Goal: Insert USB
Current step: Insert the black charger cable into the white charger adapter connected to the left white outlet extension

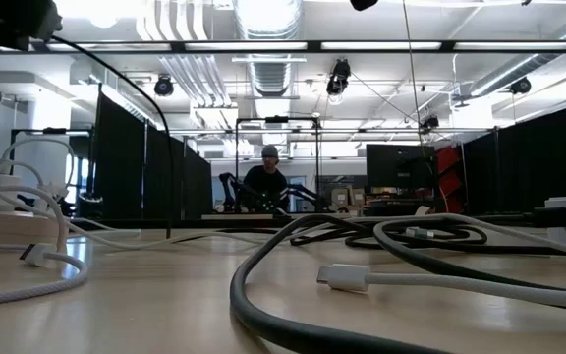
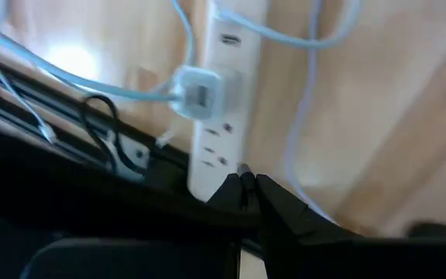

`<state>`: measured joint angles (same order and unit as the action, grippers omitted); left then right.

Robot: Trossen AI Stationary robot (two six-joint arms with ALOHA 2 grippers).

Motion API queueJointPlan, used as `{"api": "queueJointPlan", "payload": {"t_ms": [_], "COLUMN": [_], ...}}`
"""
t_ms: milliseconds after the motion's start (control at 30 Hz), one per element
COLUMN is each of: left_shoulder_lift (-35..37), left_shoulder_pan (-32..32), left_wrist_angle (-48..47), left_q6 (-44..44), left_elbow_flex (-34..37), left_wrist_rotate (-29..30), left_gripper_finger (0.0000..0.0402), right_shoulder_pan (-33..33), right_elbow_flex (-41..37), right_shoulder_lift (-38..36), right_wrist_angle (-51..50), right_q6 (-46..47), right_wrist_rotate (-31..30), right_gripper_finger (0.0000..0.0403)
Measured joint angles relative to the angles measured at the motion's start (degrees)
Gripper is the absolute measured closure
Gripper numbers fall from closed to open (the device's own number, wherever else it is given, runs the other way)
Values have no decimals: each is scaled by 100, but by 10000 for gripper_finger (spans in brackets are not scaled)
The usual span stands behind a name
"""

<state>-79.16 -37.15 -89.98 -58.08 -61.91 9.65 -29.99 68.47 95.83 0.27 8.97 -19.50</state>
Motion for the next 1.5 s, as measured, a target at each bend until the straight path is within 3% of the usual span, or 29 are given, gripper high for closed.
{"api": "queueJointPlan", "payload": {"t_ms": [200,633,867,1500], "left_shoulder_lift": [685,1568,1570,1847], "left_shoulder_pan": [16,16,14,14], "left_wrist_angle": [178,1432,1521,1544], "left_q6": [-2,506,751,811], "left_elbow_flex": [328,1597,1656,1598], "left_wrist_rotate": [595,792,1030,990], "left_gripper_finger": [390,390,390,390], "right_shoulder_pan": [15,19,59,67], "right_elbow_flex": [0,0,0,-4], "right_shoulder_lift": [0,2,4,163], "right_wrist_angle": [22,33,46,46], "right_q6": [4,4,12,158], "right_wrist_rotate": [-1,-2,-5,-2], "right_gripper_finger": [218,217,217,217]}}
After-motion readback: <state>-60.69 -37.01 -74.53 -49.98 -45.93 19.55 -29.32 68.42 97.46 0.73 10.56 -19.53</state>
